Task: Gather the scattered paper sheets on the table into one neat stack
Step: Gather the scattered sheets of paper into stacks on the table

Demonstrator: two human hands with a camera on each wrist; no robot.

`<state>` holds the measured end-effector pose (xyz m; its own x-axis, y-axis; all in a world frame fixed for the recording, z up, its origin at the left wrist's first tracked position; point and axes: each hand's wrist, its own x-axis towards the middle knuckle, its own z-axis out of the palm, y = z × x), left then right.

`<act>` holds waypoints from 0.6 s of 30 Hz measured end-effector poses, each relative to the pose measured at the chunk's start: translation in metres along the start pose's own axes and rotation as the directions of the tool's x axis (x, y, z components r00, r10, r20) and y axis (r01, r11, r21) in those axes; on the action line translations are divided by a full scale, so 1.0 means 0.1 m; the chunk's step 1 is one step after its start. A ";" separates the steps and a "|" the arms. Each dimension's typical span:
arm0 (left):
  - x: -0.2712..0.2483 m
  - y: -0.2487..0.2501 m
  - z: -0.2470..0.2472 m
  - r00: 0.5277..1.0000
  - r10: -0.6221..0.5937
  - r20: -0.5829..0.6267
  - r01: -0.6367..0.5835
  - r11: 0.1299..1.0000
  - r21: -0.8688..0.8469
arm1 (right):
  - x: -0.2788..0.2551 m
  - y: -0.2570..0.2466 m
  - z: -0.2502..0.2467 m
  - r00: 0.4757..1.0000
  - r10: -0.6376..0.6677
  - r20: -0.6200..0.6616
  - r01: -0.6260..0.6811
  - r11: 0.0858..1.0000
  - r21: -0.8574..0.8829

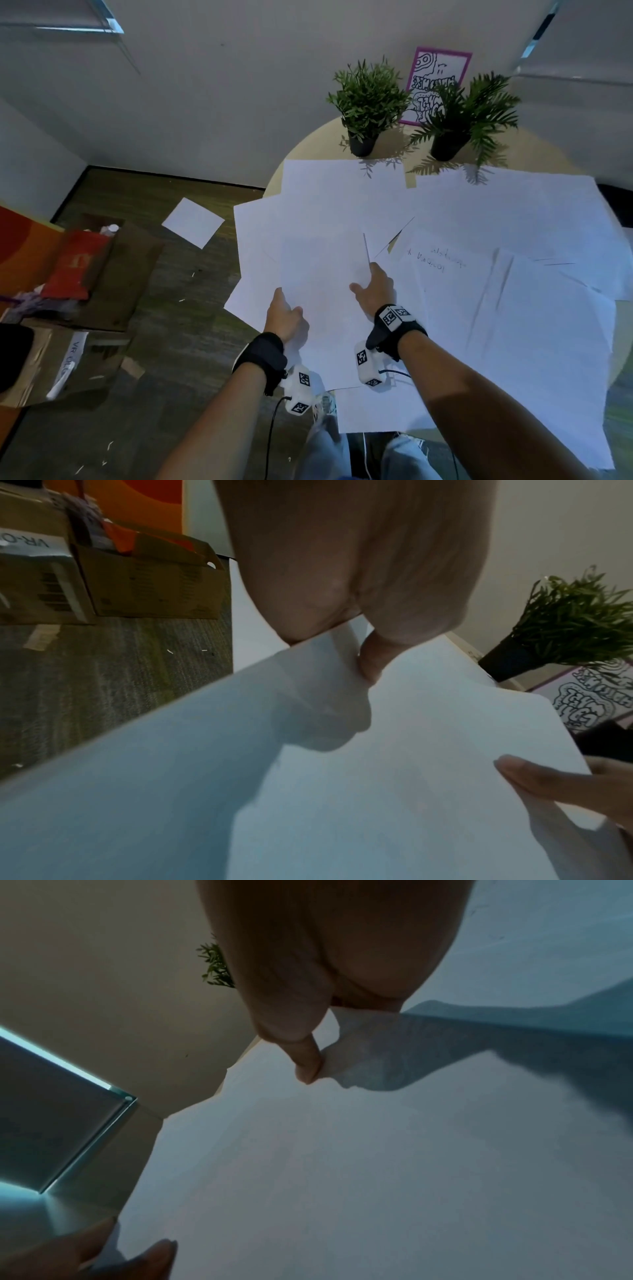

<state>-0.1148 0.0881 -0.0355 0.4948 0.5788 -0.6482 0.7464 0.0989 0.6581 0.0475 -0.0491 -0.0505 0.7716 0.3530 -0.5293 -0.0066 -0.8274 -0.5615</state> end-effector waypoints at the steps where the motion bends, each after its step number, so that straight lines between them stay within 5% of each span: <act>1: 0.00 0.00 0.00 1.000 0.008 -0.001 -0.008 1.000 0.006 | -0.01 0.00 -0.01 1.000 -0.010 -0.009 0.010 1.000 -0.005; 8: 0.02 -0.04 0.09 0.999 -0.024 -0.049 0.023 0.999 -0.024 | 0.00 -0.10 -0.15 0.985 -0.156 -0.077 0.148 0.984 -0.098; 12: 0.03 -0.07 0.15 0.995 -0.067 -0.075 0.059 0.994 -0.096 | -0.03 -0.04 -0.23 0.989 -0.004 -0.147 -0.019 0.988 -0.156; 18: 0.01 0.07 0.27 0.994 -0.069 -0.084 0.060 0.993 -0.106 | -0.10 0.05 -0.12 0.998 -0.030 -0.064 0.021 0.991 -0.131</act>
<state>-0.0976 0.0679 -0.0420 0.4028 0.6369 -0.6573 0.7233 0.2184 0.6550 0.0472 -0.0619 -0.0405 0.8105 0.3490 -0.4705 0.0931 -0.8697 -0.4847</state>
